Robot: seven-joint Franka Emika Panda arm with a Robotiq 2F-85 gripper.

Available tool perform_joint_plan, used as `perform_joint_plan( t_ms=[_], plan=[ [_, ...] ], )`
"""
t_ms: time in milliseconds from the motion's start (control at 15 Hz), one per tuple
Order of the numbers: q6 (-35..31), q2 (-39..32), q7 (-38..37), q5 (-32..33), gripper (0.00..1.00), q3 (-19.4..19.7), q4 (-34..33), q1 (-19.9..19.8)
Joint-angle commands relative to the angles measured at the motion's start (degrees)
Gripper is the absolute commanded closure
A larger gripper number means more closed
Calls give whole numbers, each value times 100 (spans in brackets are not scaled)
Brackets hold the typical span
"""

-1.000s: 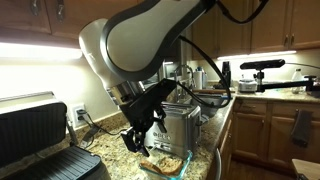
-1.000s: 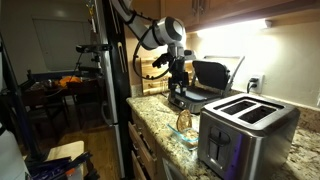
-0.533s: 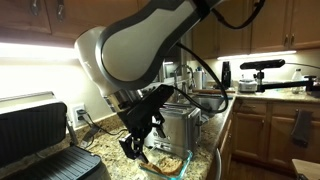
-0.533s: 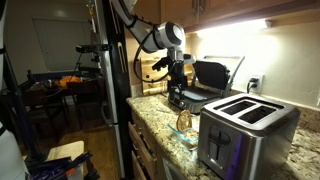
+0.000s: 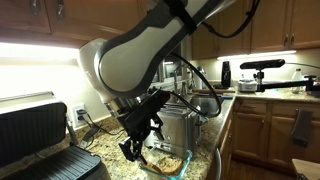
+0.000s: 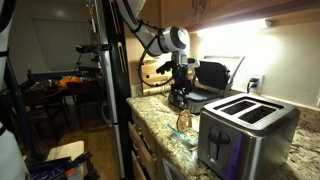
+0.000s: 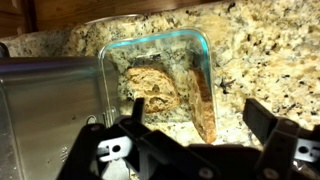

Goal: Put a slice of bread in the toaster

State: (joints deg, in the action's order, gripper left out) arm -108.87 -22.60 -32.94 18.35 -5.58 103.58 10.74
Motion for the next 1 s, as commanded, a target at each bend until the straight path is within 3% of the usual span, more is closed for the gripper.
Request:
perform_joint_plan(
  t_ms=[0,467,933],
  plan=[
    [207,-285,-23,-71,0,177,-373,168],
    [264,-703,-1,-123,0,285,-844,228],
    [311,-798,-23,-198,0,367,-847,244]
  ],
)
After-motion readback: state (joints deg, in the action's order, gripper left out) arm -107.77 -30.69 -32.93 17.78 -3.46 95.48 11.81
